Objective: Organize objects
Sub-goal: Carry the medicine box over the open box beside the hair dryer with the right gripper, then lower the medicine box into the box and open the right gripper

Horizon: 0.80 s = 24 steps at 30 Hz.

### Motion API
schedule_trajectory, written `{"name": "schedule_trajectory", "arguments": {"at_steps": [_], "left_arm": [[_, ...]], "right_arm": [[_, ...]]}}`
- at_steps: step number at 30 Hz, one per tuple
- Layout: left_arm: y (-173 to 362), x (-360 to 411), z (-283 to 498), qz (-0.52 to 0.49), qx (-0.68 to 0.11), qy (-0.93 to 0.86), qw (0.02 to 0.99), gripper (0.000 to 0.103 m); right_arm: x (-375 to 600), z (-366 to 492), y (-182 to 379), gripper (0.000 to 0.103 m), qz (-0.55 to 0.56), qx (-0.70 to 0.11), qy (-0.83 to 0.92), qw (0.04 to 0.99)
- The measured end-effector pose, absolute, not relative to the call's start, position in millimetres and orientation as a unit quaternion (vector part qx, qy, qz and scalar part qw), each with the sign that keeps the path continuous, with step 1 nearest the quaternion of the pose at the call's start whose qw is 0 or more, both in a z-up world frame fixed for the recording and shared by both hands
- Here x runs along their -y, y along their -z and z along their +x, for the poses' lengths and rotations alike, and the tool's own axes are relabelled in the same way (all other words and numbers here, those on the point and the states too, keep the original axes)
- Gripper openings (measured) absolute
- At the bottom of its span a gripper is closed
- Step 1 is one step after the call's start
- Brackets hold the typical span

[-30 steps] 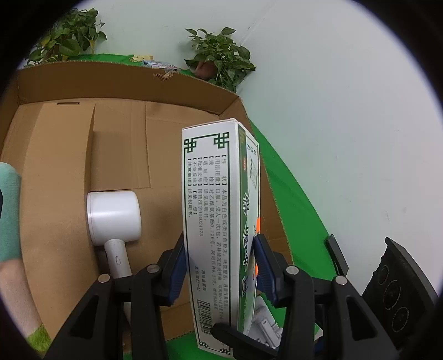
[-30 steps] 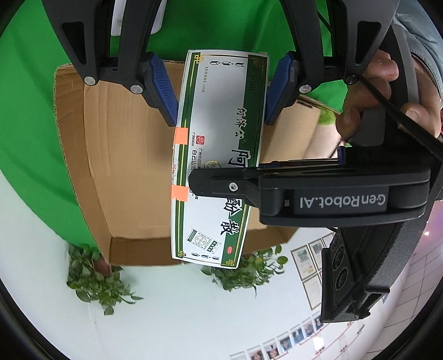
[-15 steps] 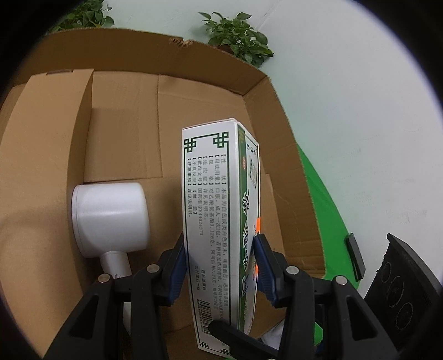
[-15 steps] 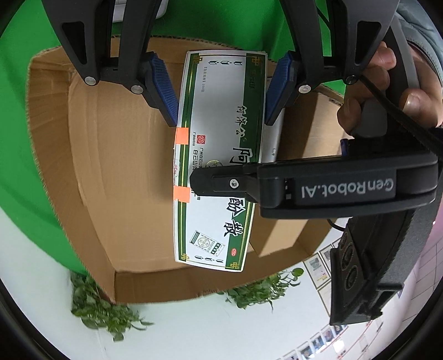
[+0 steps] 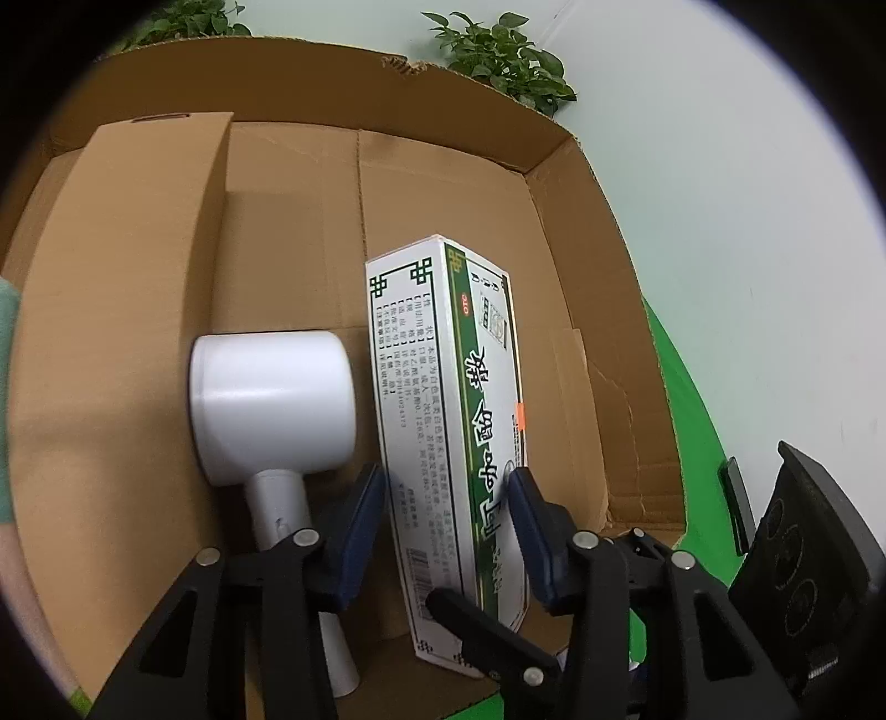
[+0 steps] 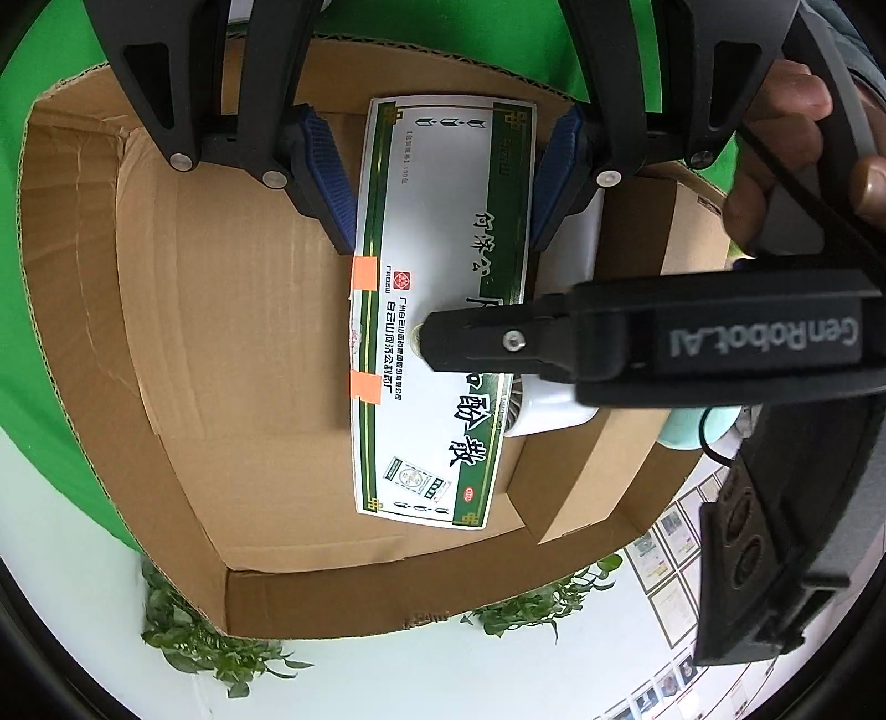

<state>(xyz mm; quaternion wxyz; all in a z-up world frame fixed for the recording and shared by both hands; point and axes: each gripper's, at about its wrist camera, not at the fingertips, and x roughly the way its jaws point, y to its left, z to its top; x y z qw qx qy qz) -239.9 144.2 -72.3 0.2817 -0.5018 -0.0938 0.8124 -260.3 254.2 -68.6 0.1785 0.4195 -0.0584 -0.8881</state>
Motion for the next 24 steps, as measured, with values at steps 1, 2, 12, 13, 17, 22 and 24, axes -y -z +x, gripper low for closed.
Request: {"name": "schedule_trajectory", "arguments": {"at_steps": [1, 2, 12, 13, 17, 22, 24], "left_arm": [[70, -140, -239, -0.5, 0.094, -0.815, 0.278, 0.044], [70, -139, -237, -0.498, 0.093, -0.818, 0.272, 0.044], [62, -98, -220, -0.484, 0.098, -0.835, 0.243, 0.044], [62, -94, -220, -0.482, 0.104, -0.835, 0.245, 0.044], [59, -88, -212, -0.477, 0.109, -0.836, 0.25, 0.044], [56, -85, -204, -0.467, 0.102, -0.843, 0.248, 0.044], [55, -83, -204, -0.465, 0.104, -0.843, 0.249, 0.044]], "right_arm": [[-254, -260, 69, 0.059, 0.419, 0.056, 0.888, 0.178], [-253, -261, 70, 0.059, 0.421, 0.054, 0.888, 0.177], [-232, -272, 84, 0.065, 0.454, 0.044, 0.874, 0.17], [-231, -269, 85, 0.066, 0.452, 0.039, 0.875, 0.169], [-232, -268, 81, 0.066, 0.449, 0.049, 0.875, 0.175], [-234, -262, 80, 0.065, 0.45, 0.039, 0.876, 0.17], [-229, -262, 80, 0.065, 0.447, 0.03, 0.878, 0.167]]}}
